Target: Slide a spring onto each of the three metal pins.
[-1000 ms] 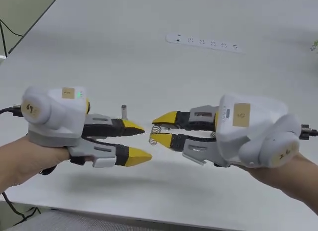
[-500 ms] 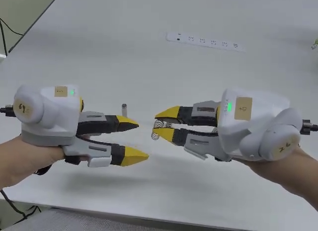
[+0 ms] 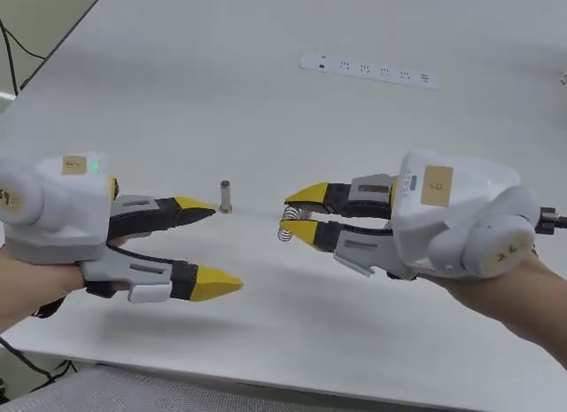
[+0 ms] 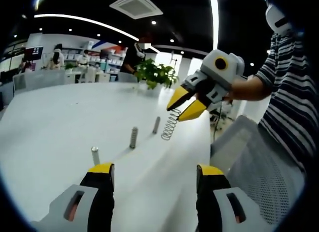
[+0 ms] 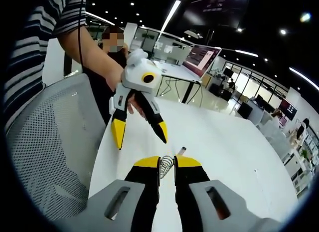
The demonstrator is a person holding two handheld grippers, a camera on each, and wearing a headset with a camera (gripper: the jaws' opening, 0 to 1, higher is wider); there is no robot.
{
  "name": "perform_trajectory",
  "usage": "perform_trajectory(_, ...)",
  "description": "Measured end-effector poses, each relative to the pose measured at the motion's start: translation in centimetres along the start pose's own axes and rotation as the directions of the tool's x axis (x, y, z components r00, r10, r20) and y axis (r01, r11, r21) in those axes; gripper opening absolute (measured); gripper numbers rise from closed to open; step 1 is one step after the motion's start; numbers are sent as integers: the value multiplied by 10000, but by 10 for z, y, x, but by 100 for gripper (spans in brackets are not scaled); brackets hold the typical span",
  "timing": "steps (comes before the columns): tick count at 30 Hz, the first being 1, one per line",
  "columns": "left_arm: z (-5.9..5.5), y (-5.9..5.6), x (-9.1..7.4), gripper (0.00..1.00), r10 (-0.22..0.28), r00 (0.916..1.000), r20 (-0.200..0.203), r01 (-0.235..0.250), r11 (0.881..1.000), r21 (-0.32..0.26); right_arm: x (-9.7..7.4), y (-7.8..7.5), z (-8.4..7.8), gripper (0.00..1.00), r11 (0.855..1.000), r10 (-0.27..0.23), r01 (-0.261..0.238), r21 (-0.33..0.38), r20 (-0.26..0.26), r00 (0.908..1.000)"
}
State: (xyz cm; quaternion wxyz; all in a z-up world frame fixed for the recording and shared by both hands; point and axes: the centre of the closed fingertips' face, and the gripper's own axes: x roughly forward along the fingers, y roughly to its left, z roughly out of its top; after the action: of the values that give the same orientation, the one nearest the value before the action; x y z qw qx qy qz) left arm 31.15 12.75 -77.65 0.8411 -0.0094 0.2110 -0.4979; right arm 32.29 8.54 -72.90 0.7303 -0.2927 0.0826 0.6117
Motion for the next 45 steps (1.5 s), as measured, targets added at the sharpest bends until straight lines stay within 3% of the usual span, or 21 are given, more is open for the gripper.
perform_trajectory(4,-3,4,-5,71,279,9996,-63,-278,9995,120,-1,-2,-2,8,10000,-59,59,17,-29,10000)
perform_trajectory(14,1,9,-10,91,557,9981,276,-562,9982,200,-2,-4,-5,8,9999,-94,95,72,-104,9999)
perform_trajectory(21,0,15,-15,98,852,9959,312,-858,9961,195,0,-4,-7,8,9999,-95,96,69,-186,9998)
perform_trajectory(28,0,24,-20,98,1246,9914,393,-1259,9915,313,2,-4,-8,8,10000,-50,51,53,-213,9998)
perform_trajectory(41,-4,27,-24,98,1395,9899,270,-1403,9897,292,22,-13,-3,8,9996,190,-196,-199,-319,9993)
perform_trajectory(45,0,30,-24,98,1490,9881,392,-1503,9881,330,29,-20,-1,8,9993,206,-216,-304,-353,9992)
